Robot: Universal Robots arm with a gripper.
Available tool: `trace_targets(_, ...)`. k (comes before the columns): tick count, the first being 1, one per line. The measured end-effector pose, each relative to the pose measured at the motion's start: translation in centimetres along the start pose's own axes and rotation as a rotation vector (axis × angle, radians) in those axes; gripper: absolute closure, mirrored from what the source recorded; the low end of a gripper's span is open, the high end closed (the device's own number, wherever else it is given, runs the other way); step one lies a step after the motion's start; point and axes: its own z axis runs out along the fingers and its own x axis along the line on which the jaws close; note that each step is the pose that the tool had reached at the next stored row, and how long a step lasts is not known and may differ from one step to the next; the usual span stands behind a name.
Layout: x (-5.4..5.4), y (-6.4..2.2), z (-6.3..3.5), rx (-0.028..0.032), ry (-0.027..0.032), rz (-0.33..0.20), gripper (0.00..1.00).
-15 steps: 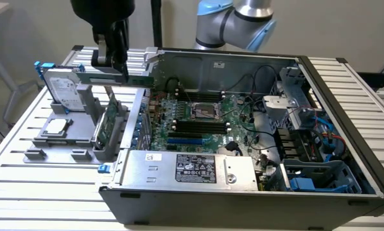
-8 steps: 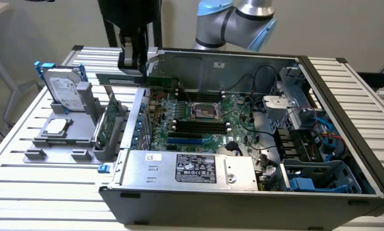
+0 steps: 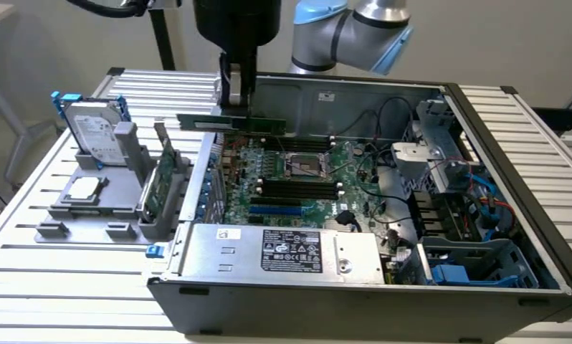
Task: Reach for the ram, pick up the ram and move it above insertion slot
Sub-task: 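Pick up the ram and move it above insertion slot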
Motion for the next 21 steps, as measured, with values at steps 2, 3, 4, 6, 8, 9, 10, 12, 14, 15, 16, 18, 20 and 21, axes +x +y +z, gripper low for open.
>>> trace_targets(2,-0.2,-0.91,0.34,0.0001,-0.0002,0.000,0.87)
trace_targets(3,-0.3,-1.36,0.52,0.0001,-0.0002,0.000,0.87)
trace_targets(4,-0.4,-1.82,0.71,0.0001,-0.0001,0.000,0.87)
trace_targets(6,-0.7,-2.76,1.08,0.0001,-0.0001,0.000,0.87)
trace_targets(8,-1.1,-3.69,1.46,0.0000,-0.0001,0.000,0.87)
trace_targets(9,-1.3,-4.10,1.63,0.0000,-0.0001,0.000,0.87)
trace_targets(10,-1.5,-4.49,1.79,0.0000,-0.0002,0.000,0.87)
trace_targets(12,-2.1,-5.21,2.09,0.0000,-0.0001,0.000,0.87)
trace_targets(14,-2.7,-5.77,2.31,0.0001,0.0002,0.000,0.87)
trace_targets(15,-3.0,-6.02,2.42,0.0002,0.0006,0.000,0.87)
trace_targets(16,-3.4,-6.24,2.52,0.0006,0.0010,0.000,0.87)
trace_targets(18,-4.1,-6.63,2.68,0.0015,0.0024,0.000,0.87)
trace_targets(20,-4.9,-7.00,2.84,0.0030,0.0036,0.000,0.87)
trace_targets(21,-5.2,-7.20,2.91,0.0037,0.0043,-0.001,0.87)
